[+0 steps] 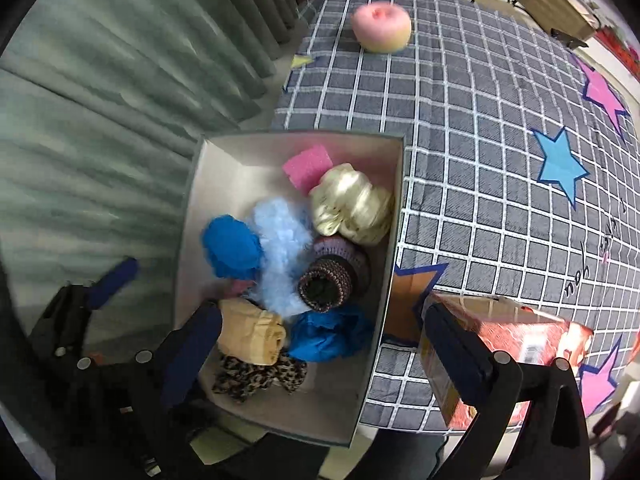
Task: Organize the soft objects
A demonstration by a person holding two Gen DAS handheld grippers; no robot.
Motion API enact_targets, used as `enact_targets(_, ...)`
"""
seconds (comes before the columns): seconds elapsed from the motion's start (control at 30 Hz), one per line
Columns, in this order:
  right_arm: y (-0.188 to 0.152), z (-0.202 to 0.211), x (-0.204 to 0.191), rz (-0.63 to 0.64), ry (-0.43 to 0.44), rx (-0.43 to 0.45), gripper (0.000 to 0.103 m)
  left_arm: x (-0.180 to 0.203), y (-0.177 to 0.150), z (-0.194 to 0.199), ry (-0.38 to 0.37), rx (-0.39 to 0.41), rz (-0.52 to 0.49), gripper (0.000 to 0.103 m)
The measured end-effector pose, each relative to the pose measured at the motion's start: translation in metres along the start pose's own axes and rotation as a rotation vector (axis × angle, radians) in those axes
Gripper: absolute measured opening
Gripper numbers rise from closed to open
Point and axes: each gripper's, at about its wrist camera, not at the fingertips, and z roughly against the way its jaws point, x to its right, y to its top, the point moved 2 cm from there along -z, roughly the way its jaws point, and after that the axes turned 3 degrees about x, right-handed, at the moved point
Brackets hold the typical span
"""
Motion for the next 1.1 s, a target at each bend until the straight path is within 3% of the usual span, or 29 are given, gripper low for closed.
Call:
enact_targets(0.07,-0.002,0.015,-0.002,0.0,0.006,0.048,0.102,-0.003,0.005,0.018,-0.012,0.068,0.007,0.102)
enact_targets(0.13,-0.005,0.032,-0.003,0.003,0.01,0.093,0.102,-0.003,0.007,0.026,-0.03,0.081,0.013,0.102)
enact_targets(0.27,-0.008,0.054,-0.004,-0.007,0.003,0.12,0.102,0.0,0.0,0.017,-0.147,-0.045,0.002,0.102)
enact_targets(0.4,-0.018,0.069,-0.008,0.011,-0.013,0.118,0.102,0.011,-0.009,0.024,-0.142,-0.14,-0.035,0.102)
enact_targets(0.5,-0.025,0.08,-0.013,0.038,-0.077,0.145,0.102,0.012,-0.012,0.032,-0.105,-0.17,-0.035,0.102)
enact_targets(0.63,-0.03,0.089,-0.017,0.058,-0.121,0.172,0.102,0.011,-0.012,0.041,-0.029,-0.177,-0.043,0.102)
enact_targets(1.1,-0.041,0.082,-0.024,0.071,-0.112,0.137,0.102,0.011,-0.019,0.055,-0.03,-0.207,-0.04,0.102)
